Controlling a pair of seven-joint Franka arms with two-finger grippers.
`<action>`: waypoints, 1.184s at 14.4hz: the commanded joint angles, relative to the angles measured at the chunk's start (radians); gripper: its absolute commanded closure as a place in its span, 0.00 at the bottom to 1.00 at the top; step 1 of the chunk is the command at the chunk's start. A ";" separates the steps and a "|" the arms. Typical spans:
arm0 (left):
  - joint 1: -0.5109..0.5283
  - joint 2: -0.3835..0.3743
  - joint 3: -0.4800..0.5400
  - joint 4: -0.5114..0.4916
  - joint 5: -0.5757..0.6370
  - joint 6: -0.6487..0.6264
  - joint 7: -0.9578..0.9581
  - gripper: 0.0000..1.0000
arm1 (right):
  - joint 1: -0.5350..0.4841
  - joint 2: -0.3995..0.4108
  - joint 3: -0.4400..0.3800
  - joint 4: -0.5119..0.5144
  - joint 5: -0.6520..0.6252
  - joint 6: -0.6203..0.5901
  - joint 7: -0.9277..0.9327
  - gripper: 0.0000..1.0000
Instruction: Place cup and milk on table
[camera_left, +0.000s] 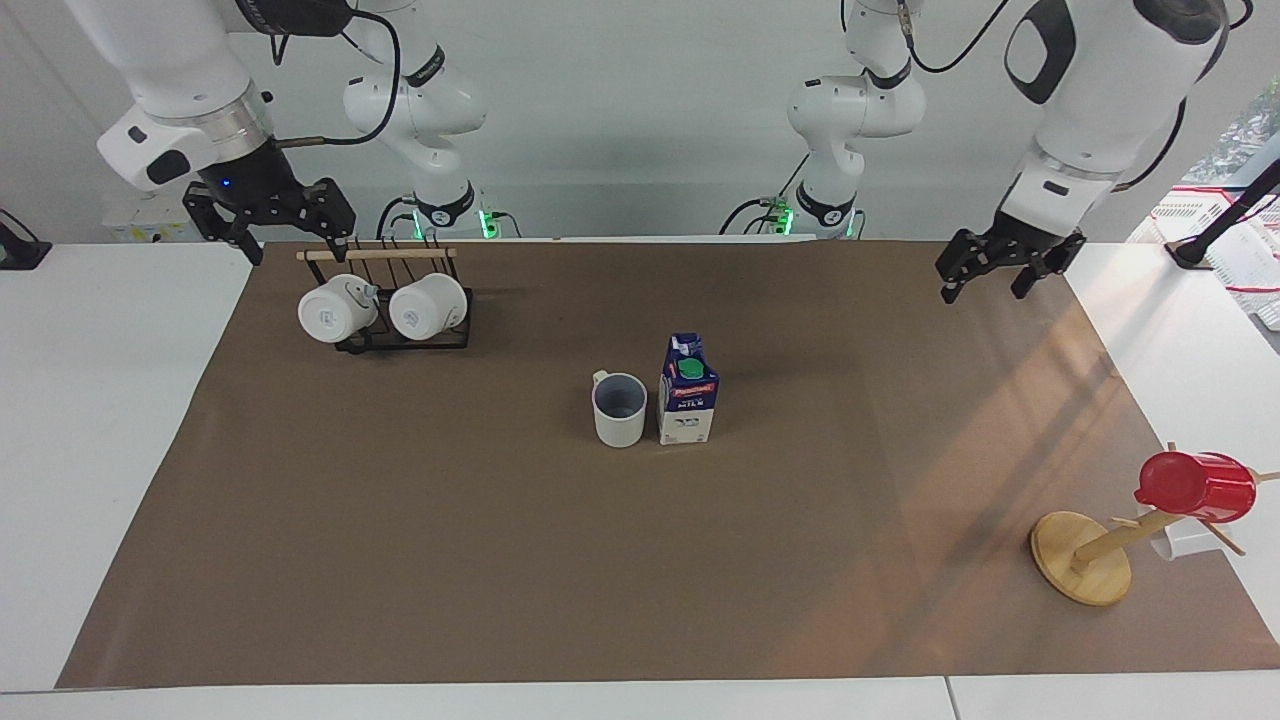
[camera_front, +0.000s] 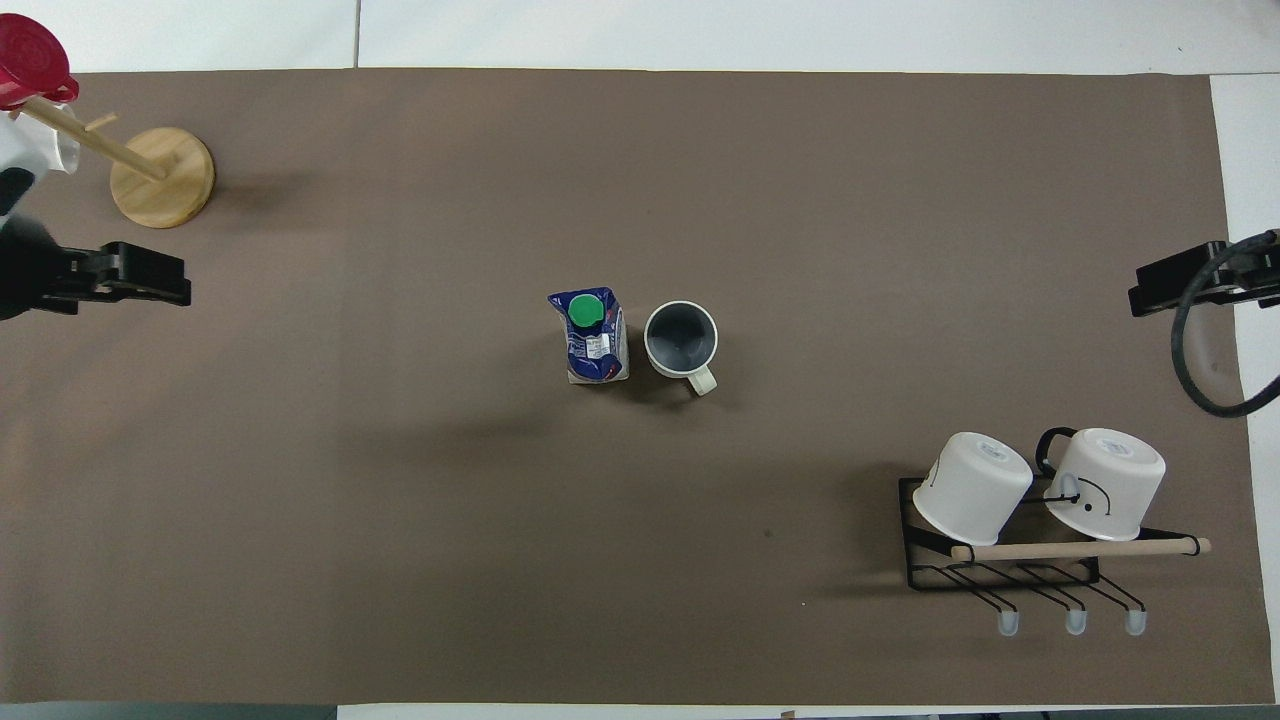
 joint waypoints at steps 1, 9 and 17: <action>0.037 0.001 -0.011 0.076 -0.014 -0.076 0.038 0.00 | -0.010 -0.006 0.005 -0.009 0.007 0.004 -0.010 0.00; 0.042 0.036 -0.011 0.147 -0.015 -0.196 0.037 0.00 | -0.010 -0.006 0.005 -0.009 0.007 0.005 -0.010 0.00; 0.045 0.027 -0.012 0.130 -0.013 -0.193 0.043 0.00 | -0.011 -0.006 0.005 -0.011 0.007 0.004 -0.008 0.00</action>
